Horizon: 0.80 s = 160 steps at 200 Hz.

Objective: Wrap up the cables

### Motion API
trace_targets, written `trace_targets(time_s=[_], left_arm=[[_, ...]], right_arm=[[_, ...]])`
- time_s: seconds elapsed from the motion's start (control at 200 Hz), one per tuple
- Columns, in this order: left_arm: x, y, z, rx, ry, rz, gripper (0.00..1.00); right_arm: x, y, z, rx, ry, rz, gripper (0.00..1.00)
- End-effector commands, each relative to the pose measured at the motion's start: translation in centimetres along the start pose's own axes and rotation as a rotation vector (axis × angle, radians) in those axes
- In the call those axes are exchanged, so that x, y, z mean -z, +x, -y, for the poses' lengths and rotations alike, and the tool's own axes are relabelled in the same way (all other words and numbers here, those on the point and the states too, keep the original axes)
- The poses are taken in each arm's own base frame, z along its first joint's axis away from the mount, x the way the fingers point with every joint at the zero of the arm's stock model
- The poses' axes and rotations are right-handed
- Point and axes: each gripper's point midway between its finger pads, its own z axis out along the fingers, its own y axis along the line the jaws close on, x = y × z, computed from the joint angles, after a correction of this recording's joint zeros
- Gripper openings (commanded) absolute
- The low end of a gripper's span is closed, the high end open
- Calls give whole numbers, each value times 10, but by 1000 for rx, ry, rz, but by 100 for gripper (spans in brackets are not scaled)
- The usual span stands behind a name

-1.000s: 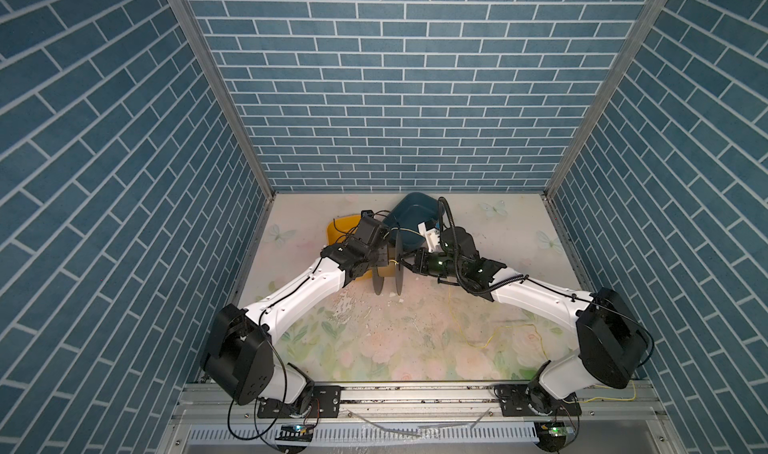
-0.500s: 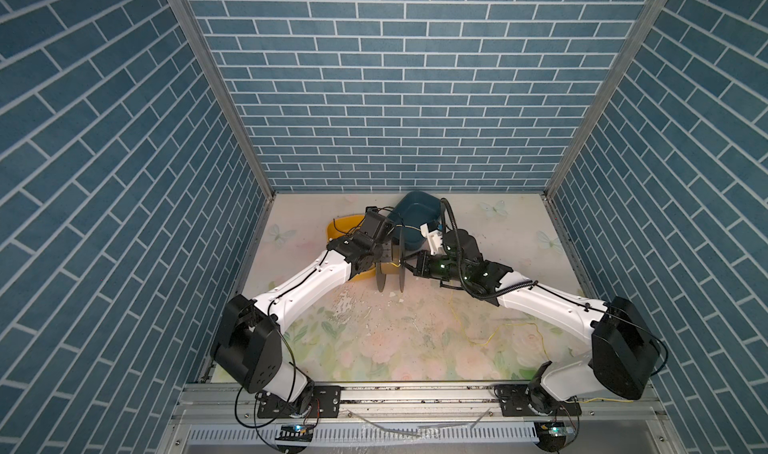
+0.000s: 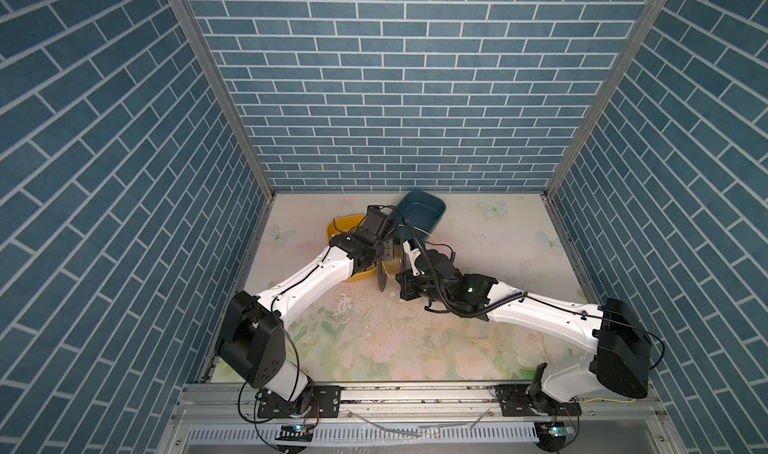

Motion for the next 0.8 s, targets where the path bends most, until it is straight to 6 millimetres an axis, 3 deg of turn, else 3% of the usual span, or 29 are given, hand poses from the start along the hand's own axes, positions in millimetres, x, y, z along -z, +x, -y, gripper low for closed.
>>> trace_targets(time_s=[0.0, 0.19, 0.35, 0.53, 0.65, 0.795], left_arm=[[3, -22, -2, 32, -12, 59, 0], [6, -22, -2, 26, -6, 62, 0], [9, -21, 1, 11, 16, 65, 0], [14, -19, -3, -8, 11, 71, 0], [19, -18, -4, -18, 15, 73, 0], [22, -15, -5, -23, 27, 73, 0]], right_arm=[[-10, 15, 15, 108, 147, -39, 0], [-23, 27, 25, 135, 235, -54, 0], [-19, 25, 25, 136, 233, -41, 0], [11, 4, 4, 174, 83, 37, 33], [32, -6, 0, 198, 16, 38, 44], [56, -15, 17, 202, -5, 44, 55]])
